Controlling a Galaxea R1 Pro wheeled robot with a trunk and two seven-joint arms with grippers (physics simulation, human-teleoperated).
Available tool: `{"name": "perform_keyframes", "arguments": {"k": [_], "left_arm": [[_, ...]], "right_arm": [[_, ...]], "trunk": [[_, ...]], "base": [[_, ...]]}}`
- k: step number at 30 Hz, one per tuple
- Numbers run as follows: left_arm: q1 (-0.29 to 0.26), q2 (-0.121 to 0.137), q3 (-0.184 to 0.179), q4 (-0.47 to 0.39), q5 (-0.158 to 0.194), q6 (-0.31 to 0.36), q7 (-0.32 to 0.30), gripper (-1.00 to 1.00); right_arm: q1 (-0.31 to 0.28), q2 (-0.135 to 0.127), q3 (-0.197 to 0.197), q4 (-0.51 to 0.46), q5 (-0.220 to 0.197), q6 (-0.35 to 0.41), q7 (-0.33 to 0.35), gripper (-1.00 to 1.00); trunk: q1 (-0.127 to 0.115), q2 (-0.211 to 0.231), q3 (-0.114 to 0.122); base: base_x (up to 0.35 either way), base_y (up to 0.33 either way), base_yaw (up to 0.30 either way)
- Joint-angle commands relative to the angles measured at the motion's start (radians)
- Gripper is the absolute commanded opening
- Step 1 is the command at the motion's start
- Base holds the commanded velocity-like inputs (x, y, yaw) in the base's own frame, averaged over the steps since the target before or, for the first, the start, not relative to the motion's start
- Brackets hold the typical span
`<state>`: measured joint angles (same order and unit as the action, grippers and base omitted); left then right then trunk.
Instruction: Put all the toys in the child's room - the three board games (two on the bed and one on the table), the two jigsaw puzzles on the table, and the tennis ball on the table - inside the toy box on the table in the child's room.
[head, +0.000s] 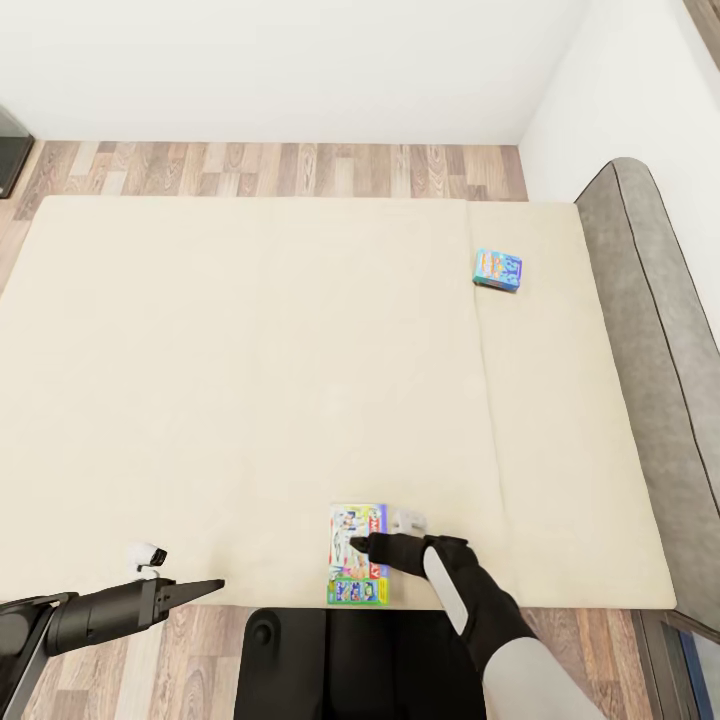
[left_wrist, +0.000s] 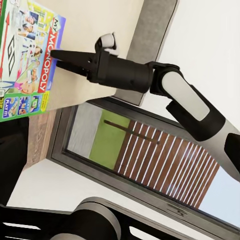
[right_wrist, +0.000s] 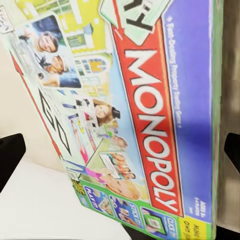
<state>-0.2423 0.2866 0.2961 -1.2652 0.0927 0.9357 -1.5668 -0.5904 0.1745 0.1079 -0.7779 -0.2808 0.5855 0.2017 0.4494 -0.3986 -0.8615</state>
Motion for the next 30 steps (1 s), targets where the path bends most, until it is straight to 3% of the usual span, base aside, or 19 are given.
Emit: {"name": "perform_keyframes", "arguments": {"k": [1, 30], "left_arm": [[0.000, 0.000, 0.000, 0.000, -0.001, 0.010, -0.004, 1.00], [0.000, 0.000, 0.000, 0.000, -0.001, 0.010, -0.004, 1.00]], "right_arm": [[0.000, 0.000, 0.008, -0.001, 0.000, 0.003, 0.010, 1.00], [0.000, 0.000, 0.016, 0.000, 0.002, -0.001, 0.014, 1.00]], "trunk": [[0.001, -0.001, -0.001], [0.001, -0.001, -0.001]], "base": [[0.000, 0.000, 0.000], [0.000, 0.000, 0.000]]}}
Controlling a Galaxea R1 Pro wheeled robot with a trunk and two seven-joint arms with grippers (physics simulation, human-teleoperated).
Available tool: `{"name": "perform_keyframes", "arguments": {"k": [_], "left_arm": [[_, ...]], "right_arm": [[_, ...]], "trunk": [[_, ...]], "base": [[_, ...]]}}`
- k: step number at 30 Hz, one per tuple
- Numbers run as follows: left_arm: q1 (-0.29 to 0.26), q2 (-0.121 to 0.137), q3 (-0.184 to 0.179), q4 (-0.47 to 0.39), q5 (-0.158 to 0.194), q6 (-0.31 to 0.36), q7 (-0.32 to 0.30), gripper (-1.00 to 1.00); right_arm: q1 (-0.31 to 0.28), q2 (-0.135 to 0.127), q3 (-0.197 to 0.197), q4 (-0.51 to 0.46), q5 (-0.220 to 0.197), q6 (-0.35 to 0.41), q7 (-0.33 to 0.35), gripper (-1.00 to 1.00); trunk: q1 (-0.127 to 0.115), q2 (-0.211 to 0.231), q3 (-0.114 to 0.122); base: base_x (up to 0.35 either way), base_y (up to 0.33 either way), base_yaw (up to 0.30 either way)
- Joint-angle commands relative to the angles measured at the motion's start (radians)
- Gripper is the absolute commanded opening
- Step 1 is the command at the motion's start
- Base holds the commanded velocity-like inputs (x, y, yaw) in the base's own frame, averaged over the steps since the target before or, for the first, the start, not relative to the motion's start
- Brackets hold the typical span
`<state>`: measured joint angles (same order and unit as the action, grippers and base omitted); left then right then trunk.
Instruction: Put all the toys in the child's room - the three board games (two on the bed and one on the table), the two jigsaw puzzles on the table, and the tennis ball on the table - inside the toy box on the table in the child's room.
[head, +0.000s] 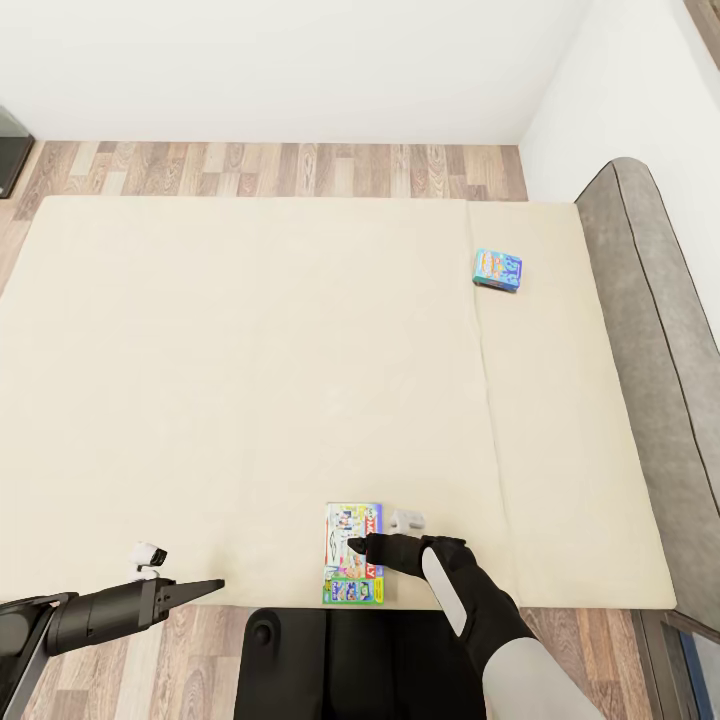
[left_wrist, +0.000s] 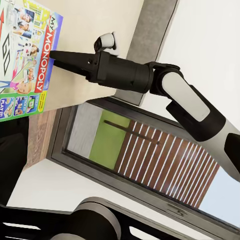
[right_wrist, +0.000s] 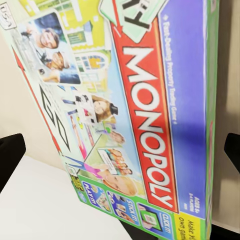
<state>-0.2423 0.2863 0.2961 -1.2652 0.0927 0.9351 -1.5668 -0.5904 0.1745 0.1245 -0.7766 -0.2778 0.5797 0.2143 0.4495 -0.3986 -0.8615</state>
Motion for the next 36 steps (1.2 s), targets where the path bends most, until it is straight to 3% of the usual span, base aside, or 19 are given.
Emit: {"name": "perform_keyframes", "arguments": {"k": [1, 7, 9, 12, 17, 26, 36], "left_arm": [[0.000, 0.000, 0.000, 0.000, -0.001, 0.010, -0.004, 1.00], [0.000, 0.000, 0.000, 0.000, -0.001, 0.010, -0.004, 1.00], [0.000, -0.011, -0.002, 0.001, 0.002, 0.008, -0.004, 1.00], [-0.002, -0.008, 0.016, 0.001, -0.001, 0.005, 0.003, 1.00], [-0.002, -0.014, 0.019, 0.001, -0.001, 0.004, 0.002, 1.00], [-0.002, -0.016, 0.015, 0.001, -0.002, 0.005, 0.002, 1.00], [-0.002, -0.016, 0.015, 0.001, -0.002, 0.005, 0.001, 1.00]], "right_arm": [[0.000, 0.000, 0.000, -0.001, -0.001, 0.005, 0.001, 1.00], [0.000, 0.000, 0.000, -0.001, 0.000, 0.005, 0.000, 1.00], [-0.002, 0.000, 0.005, 0.000, -0.009, -0.007, 0.001, 1.00], [0.003, 0.000, 0.022, -0.017, -0.021, -0.024, 0.017, 1.00], [0.003, 0.000, 0.034, -0.027, 0.028, -0.012, 0.010, 1.00], [0.003, 0.000, 0.017, -0.026, -0.022, 0.017, -0.001, 1.00], [0.003, 0.000, 0.017, -0.027, -0.023, 0.020, -0.005, 1.00]], "trunk": [[0.001, -0.001, -0.001], [0.001, -0.001, -0.001], [0.001, -0.002, -0.001], [0.001, -0.002, -0.001], [0.001, -0.002, -0.001], [0.001, -0.002, -0.001], [0.001, -0.002, -0.001]], "base": [[0.000, 0.000, 0.000], [0.000, 0.000, 0.000], [0.000, 0.000, 0.000], [0.000, 0.000, 0.000], [0.000, 0.000, 0.000], [0.000, 0.000, 0.000], [0.000, 0.000, 0.000]]}}
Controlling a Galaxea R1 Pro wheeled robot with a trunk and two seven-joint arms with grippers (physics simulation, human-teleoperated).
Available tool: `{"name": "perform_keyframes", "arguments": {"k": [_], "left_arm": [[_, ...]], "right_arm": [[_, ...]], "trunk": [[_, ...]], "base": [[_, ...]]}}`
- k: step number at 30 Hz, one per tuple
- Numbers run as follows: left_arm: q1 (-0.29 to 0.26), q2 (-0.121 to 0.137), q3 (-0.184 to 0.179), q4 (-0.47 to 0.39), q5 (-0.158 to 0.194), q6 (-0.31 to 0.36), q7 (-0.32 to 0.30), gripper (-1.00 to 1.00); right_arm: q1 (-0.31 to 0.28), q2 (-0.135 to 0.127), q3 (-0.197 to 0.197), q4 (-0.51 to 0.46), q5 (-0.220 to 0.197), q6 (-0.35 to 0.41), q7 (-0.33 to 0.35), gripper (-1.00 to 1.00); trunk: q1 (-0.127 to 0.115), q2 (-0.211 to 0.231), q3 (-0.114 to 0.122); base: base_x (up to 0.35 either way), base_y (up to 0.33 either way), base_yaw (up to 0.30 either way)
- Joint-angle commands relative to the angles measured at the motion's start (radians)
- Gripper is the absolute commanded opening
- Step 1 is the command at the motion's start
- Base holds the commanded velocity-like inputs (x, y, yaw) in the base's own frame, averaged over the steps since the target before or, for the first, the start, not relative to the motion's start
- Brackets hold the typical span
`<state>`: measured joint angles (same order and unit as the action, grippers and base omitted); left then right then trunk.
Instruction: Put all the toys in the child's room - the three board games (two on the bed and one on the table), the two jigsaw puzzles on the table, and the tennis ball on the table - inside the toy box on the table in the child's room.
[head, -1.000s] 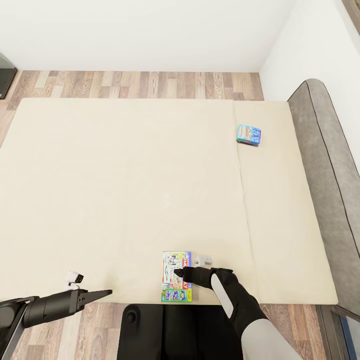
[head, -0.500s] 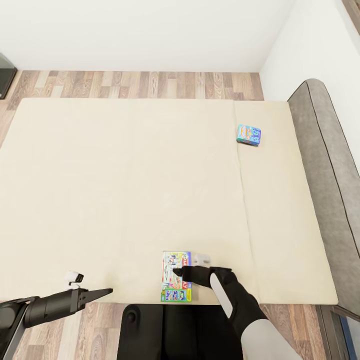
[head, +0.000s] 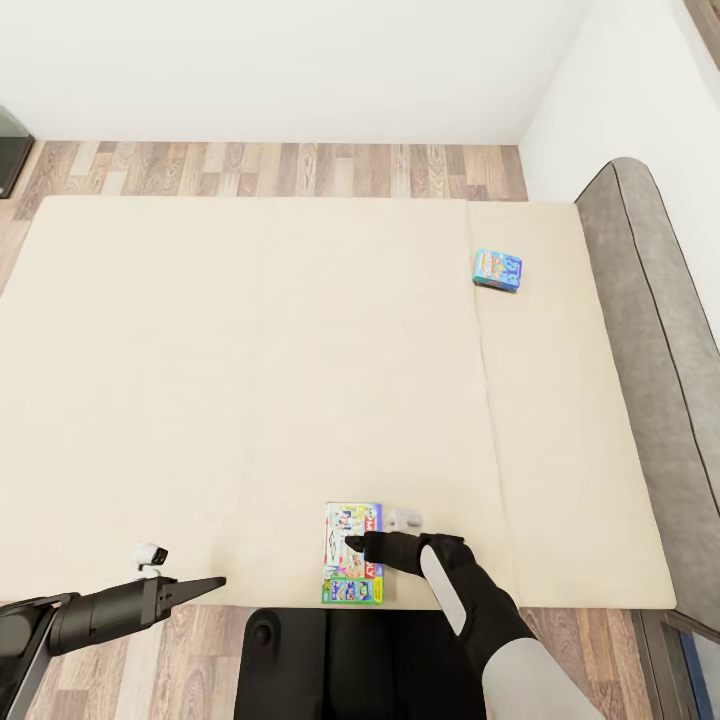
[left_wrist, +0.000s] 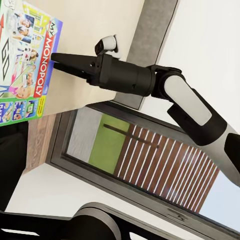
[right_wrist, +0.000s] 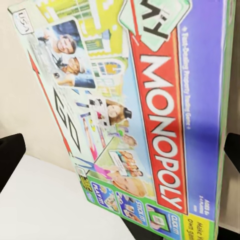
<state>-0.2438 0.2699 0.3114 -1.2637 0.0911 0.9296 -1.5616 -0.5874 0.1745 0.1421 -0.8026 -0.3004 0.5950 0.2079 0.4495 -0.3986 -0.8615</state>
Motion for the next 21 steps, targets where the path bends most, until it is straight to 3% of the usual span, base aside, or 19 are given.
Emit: {"name": "perform_keyframes", "arguments": {"k": [1, 13, 21], "left_arm": [[0.000, 0.000, 0.000, 0.000, -0.001, 0.011, -0.004, 1.00], [0.000, 0.000, 0.000, 0.000, -0.001, 0.011, -0.004, 1.00], [0.000, 0.000, 0.000, 0.000, -0.001, 0.011, -0.005, 1.00]], "right_arm": [[0.000, 0.000, 0.000, -0.001, 0.000, 0.005, 0.001, 1.00], [0.000, 0.000, 0.002, -0.014, 0.001, 0.011, -0.009, 1.00], [0.000, 0.000, 0.003, -0.059, 0.000, 0.067, -0.057, 1.00]], "trunk": [[0.001, -0.001, -0.001], [0.001, -0.001, -0.001], [0.001, -0.001, -0.001]], "base": [[0.000, 0.000, 0.000], [0.000, 0.000, 0.000], [0.000, 0.000, 0.000]]}}
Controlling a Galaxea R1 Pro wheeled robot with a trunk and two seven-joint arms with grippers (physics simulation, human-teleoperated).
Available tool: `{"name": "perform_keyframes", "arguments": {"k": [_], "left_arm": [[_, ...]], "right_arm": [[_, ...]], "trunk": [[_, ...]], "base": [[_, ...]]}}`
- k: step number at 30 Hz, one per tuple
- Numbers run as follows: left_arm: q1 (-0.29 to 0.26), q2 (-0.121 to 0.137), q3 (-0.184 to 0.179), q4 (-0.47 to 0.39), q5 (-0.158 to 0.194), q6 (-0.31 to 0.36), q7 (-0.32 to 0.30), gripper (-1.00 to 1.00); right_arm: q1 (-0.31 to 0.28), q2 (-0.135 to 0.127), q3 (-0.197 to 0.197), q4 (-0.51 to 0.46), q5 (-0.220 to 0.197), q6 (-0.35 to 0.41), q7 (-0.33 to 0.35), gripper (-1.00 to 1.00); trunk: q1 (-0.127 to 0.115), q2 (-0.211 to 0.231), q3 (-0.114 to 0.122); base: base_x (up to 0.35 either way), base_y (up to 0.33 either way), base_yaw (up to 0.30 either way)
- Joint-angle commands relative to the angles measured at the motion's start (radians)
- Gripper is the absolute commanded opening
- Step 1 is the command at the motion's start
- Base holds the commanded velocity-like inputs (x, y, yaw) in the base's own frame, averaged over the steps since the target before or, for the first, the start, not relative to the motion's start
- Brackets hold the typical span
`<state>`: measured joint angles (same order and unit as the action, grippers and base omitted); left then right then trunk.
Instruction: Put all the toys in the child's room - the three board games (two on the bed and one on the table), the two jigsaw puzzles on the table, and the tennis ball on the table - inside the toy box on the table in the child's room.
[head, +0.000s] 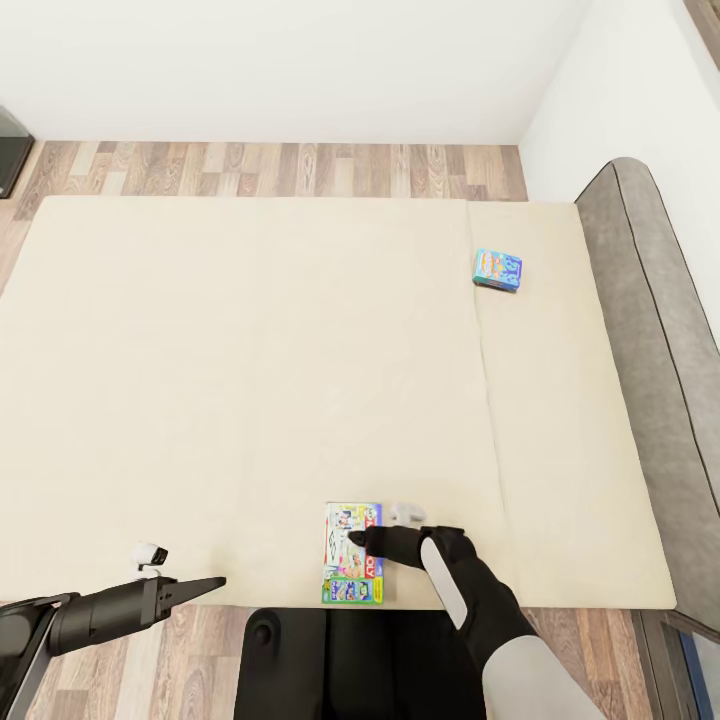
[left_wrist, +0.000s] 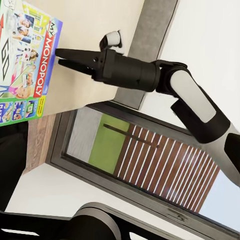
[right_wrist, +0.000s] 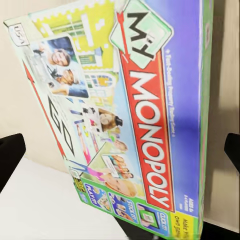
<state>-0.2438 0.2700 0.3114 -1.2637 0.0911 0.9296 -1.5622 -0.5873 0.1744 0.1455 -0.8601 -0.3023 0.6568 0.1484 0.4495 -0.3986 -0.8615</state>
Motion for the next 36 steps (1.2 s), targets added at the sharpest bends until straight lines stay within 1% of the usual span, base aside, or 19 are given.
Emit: {"name": "perform_keyframes", "arguments": {"k": [1, 5, 7, 9, 13, 14, 17, 18, 20, 21, 23, 24, 25, 26, 31, 36], "left_arm": [[0.000, 0.000, 0.000, 0.000, -0.001, 0.010, -0.004, 1.00], [0.000, 0.000, 0.000, 0.000, -0.001, 0.010, -0.004, 1.00], [0.000, 0.001, 0.000, 0.000, -0.001, 0.010, -0.004, 1.00], [0.000, 0.001, 0.000, 0.000, -0.001, 0.010, -0.004, 1.00], [0.000, 0.001, 0.000, 0.000, -0.001, 0.010, -0.004, 1.00], [0.000, 0.001, 0.000, 0.000, -0.001, 0.010, -0.004, 1.00], [0.000, 0.001, 0.000, 0.000, -0.001, 0.010, -0.004, 1.00], [0.000, 0.001, 0.000, 0.000, -0.001, 0.010, -0.004, 1.00], [0.000, 0.001, 0.000, 0.000, -0.001, 0.010, -0.004, 1.00], [0.000, 0.001, 0.000, 0.000, -0.001, 0.010, -0.004, 1.00], [0.000, 0.001, 0.000, 0.000, -0.001, 0.010, -0.004, 1.00], [0.000, 0.001, 0.000, 0.000, -0.001, 0.010, -0.004, 1.00], [0.000, 0.001, 0.000, 0.000, -0.001, 0.010, -0.004, 1.00], [0.000, 0.001, 0.000, 0.000, -0.001, 0.010, -0.004, 1.00], [0.000, 0.001, 0.000, 0.000, -0.001, 0.010, -0.004, 1.00], [0.000, 0.001, 0.000, 0.000, -0.001, 0.010, -0.004, 1.00]], "right_arm": [[0.000, 0.000, -0.001, -0.004, 0.002, 0.010, -0.006, 1.00], [0.000, 0.000, 0.000, -0.020, 0.002, 0.027, -0.043, 1.00], [0.000, 0.000, 0.001, -0.025, 0.002, 0.030, -0.049, 1.00], [0.000, 0.000, 0.011, -0.036, 0.002, 0.042, -0.057, 1.00], [0.001, 0.000, 0.058, -0.077, 0.002, 0.085, -0.091, 1.00], [0.003, 0.000, 0.080, -0.104, 0.001, 0.107, -0.118, 1.00], [0.011, 0.000, 0.106, -0.141, -0.003, 0.135, -0.165, 1.00], [0.014, 0.000, 0.117, -0.160, -0.014, 0.148, -0.198, 1.00], [0.016, 0.000, 0.125, -0.172, -0.030, 0.157, -0.229, 1.00], [0.017, 0.000, 0.131, -0.179, -0.052, 0.162, -0.259, 1.00], [0.018, 0.000, 0.139, -0.184, -0.075, 0.166, -0.289, 1.00], [0.019, 0.000, 0.148, -0.188, -0.095, 0.169, -0.321, 1.00], [0.019, 0.000, 0.154, -0.189, -0.104, 0.170, -0.337, 1.00], [0.019, 0.000, 0.166, -0.191, -0.119, 0.171, -0.368, 1.00], [0.019, 0.000, 0.192, -0.193, -0.158, 0.171, -0.442, 1.00], [0.018, 0.000, 0.199, -0.190, -0.178, 0.169, -0.475, 1.00]], "trunk": [[0.001, -0.001, -0.001], [0.001, -0.001, -0.001], [0.001, -0.001, -0.001], [0.001, -0.001, -0.001], [0.001, -0.001, -0.001], [0.001, -0.001, -0.001], [0.001, -0.001, -0.001], [0.001, -0.001, -0.001], [0.001, -0.001, -0.001], [0.001, -0.001, -0.001], [0.001, -0.001, -0.001], [0.001, -0.001, -0.001], [0.001, -0.001, -0.001], [0.001, -0.001, -0.001], [0.001, -0.001, -0.001], [0.001, -0.001, -0.001]], "base": [[0.000, 0.000, 0.000], [0.000, 0.000, 0.000], [0.000, 0.000, 0.000], [0.000, 0.000, 0.000], [0.000, 0.000, 0.000], [0.000, 0.000, 0.000], [0.000, 0.000, 0.000], [0.000, 0.000, 0.000], [0.000, 0.000, 0.000], [0.000, 0.000, 0.000], [0.000, 0.000, 0.000], [0.000, 0.000, 0.000], [0.000, 0.000, 0.000], [0.000, 0.000, 0.000], [0.000, 0.000, 0.000], [0.000, 0.000, 0.000]]}}
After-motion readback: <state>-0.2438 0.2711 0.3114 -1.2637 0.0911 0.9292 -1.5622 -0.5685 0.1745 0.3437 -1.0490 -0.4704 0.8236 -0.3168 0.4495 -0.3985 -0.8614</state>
